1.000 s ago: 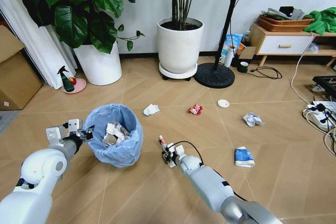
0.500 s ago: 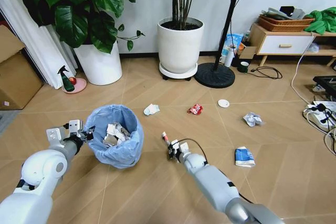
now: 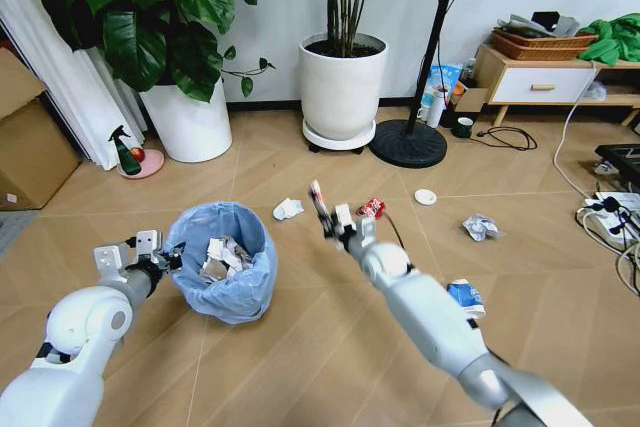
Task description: Pick up the trash bin and place the garbage on the floor into it.
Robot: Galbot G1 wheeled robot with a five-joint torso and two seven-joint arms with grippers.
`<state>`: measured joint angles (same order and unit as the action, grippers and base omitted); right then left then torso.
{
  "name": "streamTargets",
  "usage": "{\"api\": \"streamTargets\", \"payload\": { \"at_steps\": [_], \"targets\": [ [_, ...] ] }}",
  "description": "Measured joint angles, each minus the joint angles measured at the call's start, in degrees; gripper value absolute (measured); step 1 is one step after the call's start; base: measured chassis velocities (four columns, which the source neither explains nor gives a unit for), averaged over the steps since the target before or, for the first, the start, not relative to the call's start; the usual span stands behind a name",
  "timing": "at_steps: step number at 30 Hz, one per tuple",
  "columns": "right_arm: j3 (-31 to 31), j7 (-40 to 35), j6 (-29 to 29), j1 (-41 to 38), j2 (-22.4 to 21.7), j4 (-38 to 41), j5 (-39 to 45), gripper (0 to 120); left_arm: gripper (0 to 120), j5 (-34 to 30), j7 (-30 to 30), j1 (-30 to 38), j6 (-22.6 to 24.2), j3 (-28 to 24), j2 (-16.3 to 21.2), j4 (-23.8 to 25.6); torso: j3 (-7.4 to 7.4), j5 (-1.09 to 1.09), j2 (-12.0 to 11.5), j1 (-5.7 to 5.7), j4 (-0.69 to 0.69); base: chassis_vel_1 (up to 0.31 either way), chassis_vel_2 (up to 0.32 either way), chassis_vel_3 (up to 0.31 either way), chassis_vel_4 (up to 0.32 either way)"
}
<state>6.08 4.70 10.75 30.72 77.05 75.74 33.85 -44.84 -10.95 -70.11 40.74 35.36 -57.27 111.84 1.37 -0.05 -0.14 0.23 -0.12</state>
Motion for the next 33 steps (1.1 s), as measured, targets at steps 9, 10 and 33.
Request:
{"api": "streamTargets", "payload": {
  "at_steps": [9, 10, 33],
  "targets": [
    [5.08, -1.91, 1.09, -5.89, 1.67, 8.15, 6.92, 1, 0, -0.34, 0.45, 0.90, 0.71, -1.40, 0.57, -0.54, 0.00, -0.01, 0.00, 0.00, 0.00, 0.000, 0.000, 0.000, 0.000],
    [5.93, -1.98, 1.12, -6.43, 1.80, 8.76, 7.63, 1, 0, -0.37, 0.55, 0.98, 0.76, -1.54, 0.61, -0.63, 0.00, -0.01, 0.00, 0.00, -0.01, 0.000, 0.000, 0.000, 0.000],
    [21.52, -2.59, 2.04, -4.41, 2.20, 9.88, 10.21, 21, 0, -1.18, 0.87, 2.80, 1.00, -1.91, 0.89, -1.47, 0.00, 0.00, 0.00, 0.00, -0.01, 0.000, 0.000, 0.000, 0.000]
  ]
}}
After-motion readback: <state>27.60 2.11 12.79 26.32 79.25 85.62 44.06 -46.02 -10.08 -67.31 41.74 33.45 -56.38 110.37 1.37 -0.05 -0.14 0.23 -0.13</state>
